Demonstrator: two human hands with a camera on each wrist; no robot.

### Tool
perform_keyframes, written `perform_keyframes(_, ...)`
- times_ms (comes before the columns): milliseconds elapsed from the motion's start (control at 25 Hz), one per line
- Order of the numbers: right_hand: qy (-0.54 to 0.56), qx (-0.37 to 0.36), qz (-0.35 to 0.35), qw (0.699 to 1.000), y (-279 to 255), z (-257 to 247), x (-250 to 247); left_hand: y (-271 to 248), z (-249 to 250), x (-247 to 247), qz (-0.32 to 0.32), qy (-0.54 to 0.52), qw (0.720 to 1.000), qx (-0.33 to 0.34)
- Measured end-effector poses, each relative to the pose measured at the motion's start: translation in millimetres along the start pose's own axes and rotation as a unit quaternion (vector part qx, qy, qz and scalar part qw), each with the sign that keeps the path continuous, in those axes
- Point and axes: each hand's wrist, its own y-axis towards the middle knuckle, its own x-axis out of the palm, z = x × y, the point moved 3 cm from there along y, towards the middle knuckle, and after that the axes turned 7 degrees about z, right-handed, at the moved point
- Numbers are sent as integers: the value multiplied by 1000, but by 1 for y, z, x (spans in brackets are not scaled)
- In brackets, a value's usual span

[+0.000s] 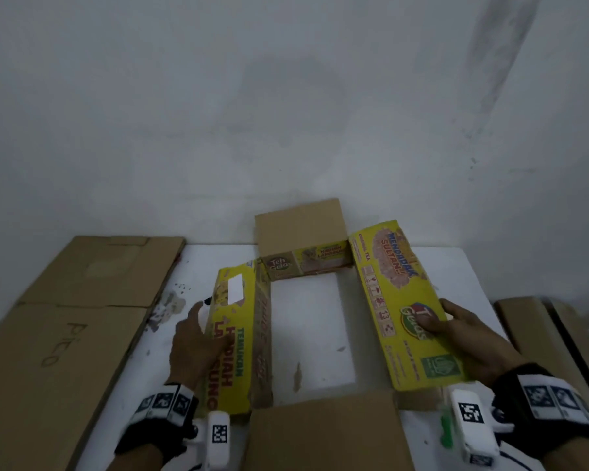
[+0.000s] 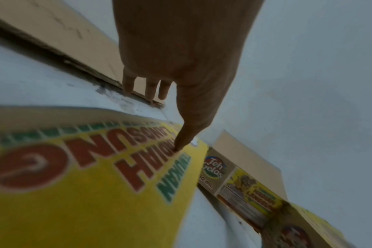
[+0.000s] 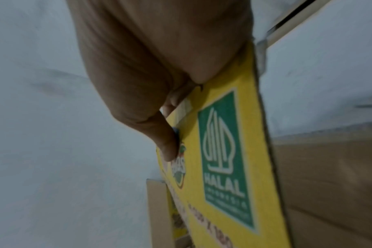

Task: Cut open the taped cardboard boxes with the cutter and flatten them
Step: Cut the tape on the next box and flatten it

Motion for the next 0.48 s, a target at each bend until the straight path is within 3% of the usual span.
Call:
perform_keyframes(200, 24, -63, -40, 997, -31, -47, 36, -2, 63, -5, -34, 25, 993, 113)
perform_keyframes(360, 8, -92, -77, 993, -57, -78, 58, -36, 138, -14, -229, -55, 961, 142)
perform_keyframes(480, -5, -127, -123, 984, -81, -104, 79, -55, 178, -18, -292, -106, 944, 106)
